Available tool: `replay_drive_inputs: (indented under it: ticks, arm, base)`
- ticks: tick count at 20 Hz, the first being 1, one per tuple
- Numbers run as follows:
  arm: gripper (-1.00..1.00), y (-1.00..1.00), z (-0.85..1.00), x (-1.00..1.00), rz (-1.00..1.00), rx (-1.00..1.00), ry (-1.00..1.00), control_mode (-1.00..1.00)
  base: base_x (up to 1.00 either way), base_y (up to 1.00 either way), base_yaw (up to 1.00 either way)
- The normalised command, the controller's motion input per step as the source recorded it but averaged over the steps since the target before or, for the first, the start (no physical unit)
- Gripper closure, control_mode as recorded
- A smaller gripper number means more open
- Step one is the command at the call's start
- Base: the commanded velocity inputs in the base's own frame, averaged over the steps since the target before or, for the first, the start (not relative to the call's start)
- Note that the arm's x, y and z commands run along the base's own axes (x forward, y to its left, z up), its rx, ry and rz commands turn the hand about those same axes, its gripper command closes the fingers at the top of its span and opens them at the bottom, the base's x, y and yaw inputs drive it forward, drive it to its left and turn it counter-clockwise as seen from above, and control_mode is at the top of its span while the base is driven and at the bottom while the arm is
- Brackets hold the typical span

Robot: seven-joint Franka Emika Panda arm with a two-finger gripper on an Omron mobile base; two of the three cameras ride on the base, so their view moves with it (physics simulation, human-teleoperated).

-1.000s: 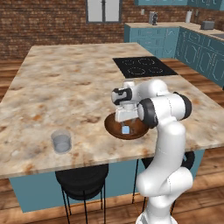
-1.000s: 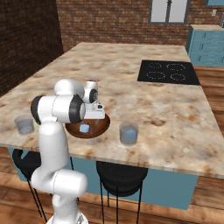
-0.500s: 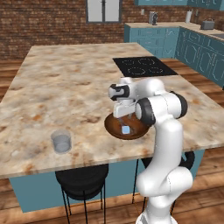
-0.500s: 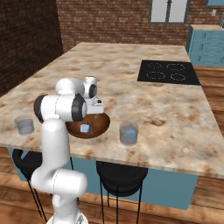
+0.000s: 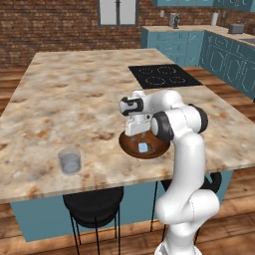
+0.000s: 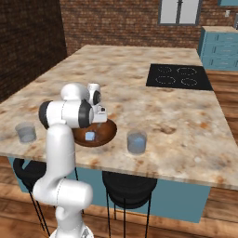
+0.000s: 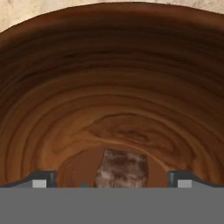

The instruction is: There are four ice cubes in the ice bowl. Place two ice cubes in each glass of water.

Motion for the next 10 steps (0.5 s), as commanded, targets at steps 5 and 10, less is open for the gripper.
replay_drive_inputs:
  ticks: [5, 10]
  arm:
    - [-1.00, -0.29, 0.00, 0.00, 0.03, 0.00, 0.00, -1.00]
    - [-1.00, -0.08, 0.00, -0.17, 0.01, 0.00, 0.00, -1.00]
  base:
    - [0.00, 0.00, 0.00]
    - [0.00, 0.00, 0.00]
